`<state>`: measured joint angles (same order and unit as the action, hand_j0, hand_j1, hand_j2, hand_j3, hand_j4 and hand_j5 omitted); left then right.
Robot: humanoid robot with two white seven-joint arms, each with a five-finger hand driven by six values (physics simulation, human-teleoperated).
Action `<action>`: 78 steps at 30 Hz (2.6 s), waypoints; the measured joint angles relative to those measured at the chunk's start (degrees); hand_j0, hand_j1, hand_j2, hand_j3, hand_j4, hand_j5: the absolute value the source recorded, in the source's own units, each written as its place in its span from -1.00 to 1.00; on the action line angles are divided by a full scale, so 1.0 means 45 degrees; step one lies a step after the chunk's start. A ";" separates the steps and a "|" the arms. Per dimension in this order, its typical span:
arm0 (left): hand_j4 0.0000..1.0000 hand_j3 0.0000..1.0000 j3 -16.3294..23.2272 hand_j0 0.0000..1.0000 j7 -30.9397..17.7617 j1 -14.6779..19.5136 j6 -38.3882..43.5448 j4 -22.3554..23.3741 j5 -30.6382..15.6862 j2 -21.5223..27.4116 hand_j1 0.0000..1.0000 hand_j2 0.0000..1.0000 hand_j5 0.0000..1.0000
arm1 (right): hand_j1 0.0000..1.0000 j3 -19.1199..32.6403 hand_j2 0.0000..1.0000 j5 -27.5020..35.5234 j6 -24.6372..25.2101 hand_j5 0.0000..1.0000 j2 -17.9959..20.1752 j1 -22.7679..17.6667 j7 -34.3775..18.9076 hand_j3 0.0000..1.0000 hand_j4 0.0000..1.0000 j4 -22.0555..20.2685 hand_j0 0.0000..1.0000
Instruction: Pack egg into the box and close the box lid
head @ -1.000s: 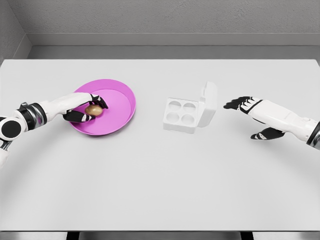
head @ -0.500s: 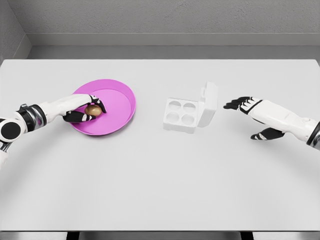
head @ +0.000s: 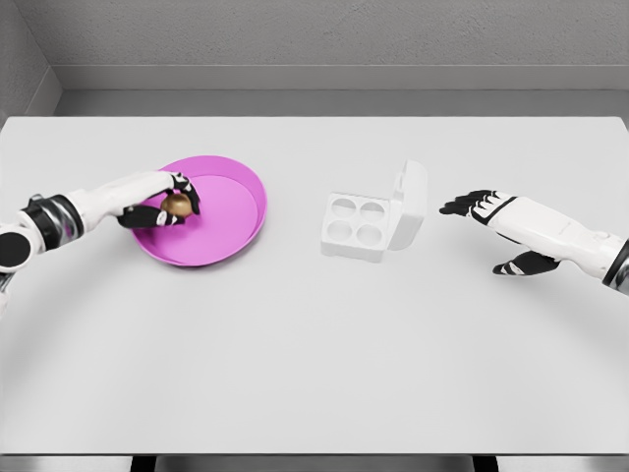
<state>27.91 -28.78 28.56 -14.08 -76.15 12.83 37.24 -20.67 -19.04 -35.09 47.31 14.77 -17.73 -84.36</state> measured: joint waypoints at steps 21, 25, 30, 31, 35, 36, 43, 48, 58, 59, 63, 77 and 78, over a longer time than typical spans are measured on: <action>-0.27 -0.27 -0.0787 -0.27 -0.0002 -0.0020 -0.0055 -0.0056 -0.0733 -0.1115 -0.27 -0.27 -0.27 | 1.00 0.0018 1.00 0.0000 0.0000 1.00 -0.0001 -0.0020 0.0003 1.00 1.00 0.0001 1.00; -0.27 -0.27 -0.0923 -0.27 -0.0001 -0.0020 -0.0055 -0.0036 -0.1014 -0.1493 -0.27 -0.27 -0.27 | 1.00 0.0019 1.00 0.0000 0.0000 1.00 0.0000 -0.0020 0.0003 1.00 1.00 0.0001 1.00; -0.27 -0.27 -0.1144 -0.27 -0.0002 -0.0020 -0.0063 0.0008 -0.1520 -0.1988 -0.27 -0.27 -0.27 | 1.00 0.0017 1.00 0.0001 0.0000 1.00 -0.0002 0.0000 0.0000 1.00 1.00 0.0001 1.00; -0.27 -0.27 -0.1181 -0.27 -0.0002 -0.0020 -0.0061 0.0023 -0.1702 -0.2054 -0.27 -0.27 -0.27 | 1.00 0.0012 1.00 0.0001 0.0000 1.00 -0.0002 0.0000 -0.0001 1.00 1.00 0.0001 1.00; -0.27 -0.27 -0.1260 -0.27 0.0001 -0.0020 -0.0059 0.0052 -0.2233 -0.2416 -0.27 -0.27 -0.27 | 1.00 0.0012 1.00 0.0000 0.0000 1.00 -0.0002 0.0000 -0.0005 1.00 1.00 0.0001 1.00; -0.27 -0.27 -0.1275 -0.27 0.0000 -0.0020 -0.0057 0.0058 -0.2292 -0.2531 -0.27 -0.27 -0.27 | 1.00 0.0012 1.00 0.0000 0.0000 1.00 -0.0002 0.0000 -0.0003 1.00 1.00 0.0001 1.00; -0.31 -0.31 -0.1308 -0.31 0.0006 -0.0020 -0.0041 0.0216 -0.2496 -0.3417 -0.31 -0.31 -0.31 | 1.00 0.0018 1.00 0.0000 0.0000 1.00 -0.0002 -0.0020 0.0001 1.00 1.00 0.0010 1.00; -0.32 -0.32 -0.1311 -0.32 0.0002 -0.0020 -0.0047 0.0395 -0.2500 -0.4086 -0.32 -0.32 -0.32 | 1.00 0.0019 1.00 0.0001 0.0000 1.00 -0.0003 0.0039 0.0001 1.00 1.00 0.0027 1.00; -0.31 -0.31 -0.1310 -0.31 0.0008 0.0000 -0.0044 0.0668 -0.2522 -0.5437 -0.31 -0.31 -0.31 | 1.00 0.0021 1.00 -0.0002 0.0000 1.00 -0.0026 0.0293 0.0003 1.00 1.00 0.0860 1.00; -0.31 -0.31 -0.1310 -0.31 0.0010 0.0000 -0.0041 0.0701 -0.2593 -0.5523 -0.31 -0.31 -0.31 | 1.00 0.0020 1.00 -0.0002 0.0000 1.00 -0.0025 0.0293 0.0000 1.00 1.00 0.0892 1.00; -0.31 -0.31 -0.1311 -0.31 0.0012 0.0000 -0.0041 0.0929 -0.2949 -0.5836 -0.31 -0.31 -0.31 | 1.00 0.0019 1.00 0.0012 0.0000 1.00 -0.0023 0.0293 0.0000 1.00 1.00 0.0937 1.00; -0.29 -0.29 -0.1250 -0.29 0.0065 0.0098 -0.0016 0.2000 -0.3345 -0.6877 -0.29 -0.29 -0.29 | 1.00 0.0018 1.00 0.0020 0.0000 1.00 -0.0022 0.0293 0.0002 1.00 1.00 0.0937 1.00; -0.30 -0.30 -0.1250 -0.30 0.0059 0.0137 -0.0004 0.2037 -0.3346 -0.6914 -0.30 -0.30 -0.30 | 1.00 0.0018 1.00 0.0020 0.0000 1.00 -0.0022 0.0293 0.0001 1.00 1.00 0.0937 1.00</action>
<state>22.28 -28.51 29.18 -14.10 -66.99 -2.22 6.13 -20.59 -18.95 -35.09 47.21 16.08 -17.72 -80.14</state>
